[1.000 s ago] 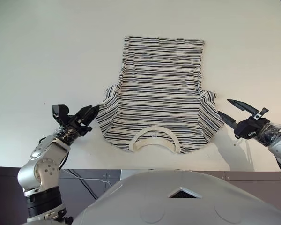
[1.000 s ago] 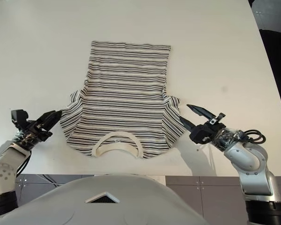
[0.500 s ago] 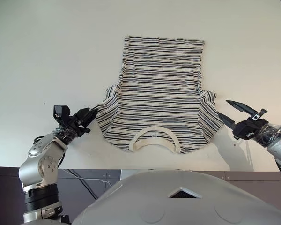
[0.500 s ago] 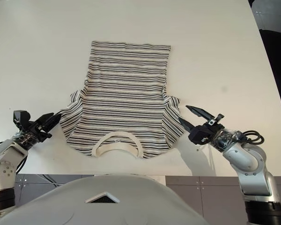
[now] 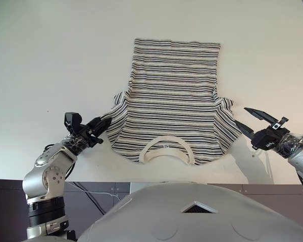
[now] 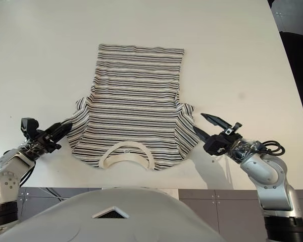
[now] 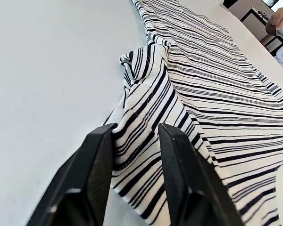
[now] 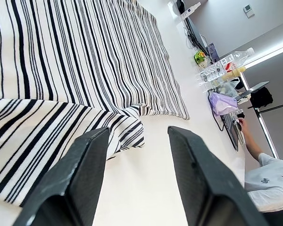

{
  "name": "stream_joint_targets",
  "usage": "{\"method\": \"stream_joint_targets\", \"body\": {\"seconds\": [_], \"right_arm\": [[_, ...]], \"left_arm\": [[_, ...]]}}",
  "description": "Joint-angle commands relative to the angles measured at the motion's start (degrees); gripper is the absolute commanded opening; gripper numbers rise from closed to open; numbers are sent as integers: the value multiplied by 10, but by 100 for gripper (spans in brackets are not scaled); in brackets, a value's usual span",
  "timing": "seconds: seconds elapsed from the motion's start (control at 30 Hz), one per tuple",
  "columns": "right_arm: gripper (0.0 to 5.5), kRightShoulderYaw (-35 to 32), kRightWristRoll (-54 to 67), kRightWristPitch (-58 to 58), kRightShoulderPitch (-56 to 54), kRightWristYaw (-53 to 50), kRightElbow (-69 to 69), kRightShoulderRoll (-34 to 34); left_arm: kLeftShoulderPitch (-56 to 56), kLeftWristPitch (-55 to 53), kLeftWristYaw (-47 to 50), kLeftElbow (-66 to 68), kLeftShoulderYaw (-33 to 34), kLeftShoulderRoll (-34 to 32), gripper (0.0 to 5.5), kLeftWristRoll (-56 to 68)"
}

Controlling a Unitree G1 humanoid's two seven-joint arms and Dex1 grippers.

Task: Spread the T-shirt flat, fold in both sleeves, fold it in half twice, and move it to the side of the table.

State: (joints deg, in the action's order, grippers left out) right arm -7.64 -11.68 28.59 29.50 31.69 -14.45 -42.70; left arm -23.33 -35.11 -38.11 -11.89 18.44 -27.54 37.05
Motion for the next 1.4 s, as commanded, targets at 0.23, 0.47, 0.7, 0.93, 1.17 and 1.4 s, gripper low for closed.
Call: {"method": "stream_joint_targets", "body": {"seconds": [0.23, 0.47, 0.7, 0.93, 1.17, 1.4], "right_arm": [[227, 1, -10, -4, -4, -2, 0, -2], [227, 2, -10, -4, -4, -1, 0, -2], [227, 11, -16, -7, -4, -5, 0, 5], [227, 32, -30, -9, -16, -16, 9, 17], [227, 44, -36, -17, -21, -20, 8, 20], [227, 47, -39, -20, -19, -21, 5, 20]], "left_arm": [[1, -13, 11, -26, 10, 2, 16, 16], [-15, 16, 11, -60, -6, 0, 13, -4], [-20, 94, 18, -136, -99, -14, 13, -119], [32, 115, 20, -167, -221, -49, 13, -242], [50, 124, 15, -183, -294, -61, 13, -299], [42, 162, 9, -167, -341, -78, 13, -350]]}}
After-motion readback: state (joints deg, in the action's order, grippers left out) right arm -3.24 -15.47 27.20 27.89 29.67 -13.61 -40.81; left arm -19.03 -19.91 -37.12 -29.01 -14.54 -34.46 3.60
